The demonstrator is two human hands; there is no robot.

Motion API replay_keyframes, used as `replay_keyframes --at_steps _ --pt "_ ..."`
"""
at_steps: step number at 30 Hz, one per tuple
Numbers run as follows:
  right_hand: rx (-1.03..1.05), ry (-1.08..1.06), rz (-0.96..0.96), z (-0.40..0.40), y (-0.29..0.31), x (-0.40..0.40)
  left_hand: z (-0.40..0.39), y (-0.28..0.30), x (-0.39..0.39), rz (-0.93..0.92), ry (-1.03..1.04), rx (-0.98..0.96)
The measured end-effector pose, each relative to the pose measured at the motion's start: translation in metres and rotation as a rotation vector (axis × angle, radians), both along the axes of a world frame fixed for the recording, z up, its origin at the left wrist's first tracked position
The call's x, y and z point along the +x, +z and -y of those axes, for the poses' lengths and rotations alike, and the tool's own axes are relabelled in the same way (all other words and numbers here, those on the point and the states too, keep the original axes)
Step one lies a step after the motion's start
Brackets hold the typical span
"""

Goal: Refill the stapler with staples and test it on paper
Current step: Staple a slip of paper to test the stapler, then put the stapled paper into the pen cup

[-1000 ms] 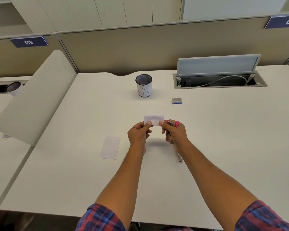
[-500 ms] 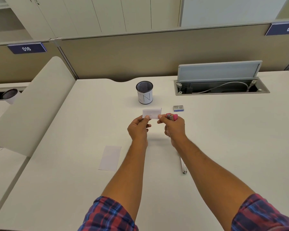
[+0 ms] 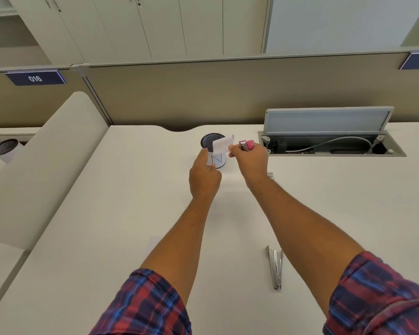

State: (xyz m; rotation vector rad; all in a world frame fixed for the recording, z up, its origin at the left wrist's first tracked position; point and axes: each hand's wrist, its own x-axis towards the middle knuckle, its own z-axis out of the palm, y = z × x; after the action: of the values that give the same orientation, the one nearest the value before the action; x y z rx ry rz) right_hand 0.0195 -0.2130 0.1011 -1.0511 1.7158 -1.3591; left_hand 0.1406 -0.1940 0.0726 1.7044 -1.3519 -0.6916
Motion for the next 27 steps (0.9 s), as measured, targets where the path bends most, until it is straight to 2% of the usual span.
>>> replay_keyframes --at_steps 5,8,11,16,27 --pt "0.020 0.006 -0.155 0.036 0.007 0.001 0.025 -0.005 0.004 0.326 -0.139 -0.056" --pt "0.063 0.008 -0.214 0.053 0.004 0.003 0.040 -0.012 0.004 0.507 -0.210 -0.022" --pt "0.109 0.006 -0.242 0.066 -0.002 0.007 0.049 -0.021 0.003 0.608 -0.226 0.038" --pt "0.165 0.019 -0.269 0.079 -0.012 0.013 0.052 -0.030 0.002 0.646 -0.215 0.035" --pt "0.169 0.031 -0.220 0.066 -0.020 0.017 0.042 -0.033 0.000 0.515 -0.206 -0.044"
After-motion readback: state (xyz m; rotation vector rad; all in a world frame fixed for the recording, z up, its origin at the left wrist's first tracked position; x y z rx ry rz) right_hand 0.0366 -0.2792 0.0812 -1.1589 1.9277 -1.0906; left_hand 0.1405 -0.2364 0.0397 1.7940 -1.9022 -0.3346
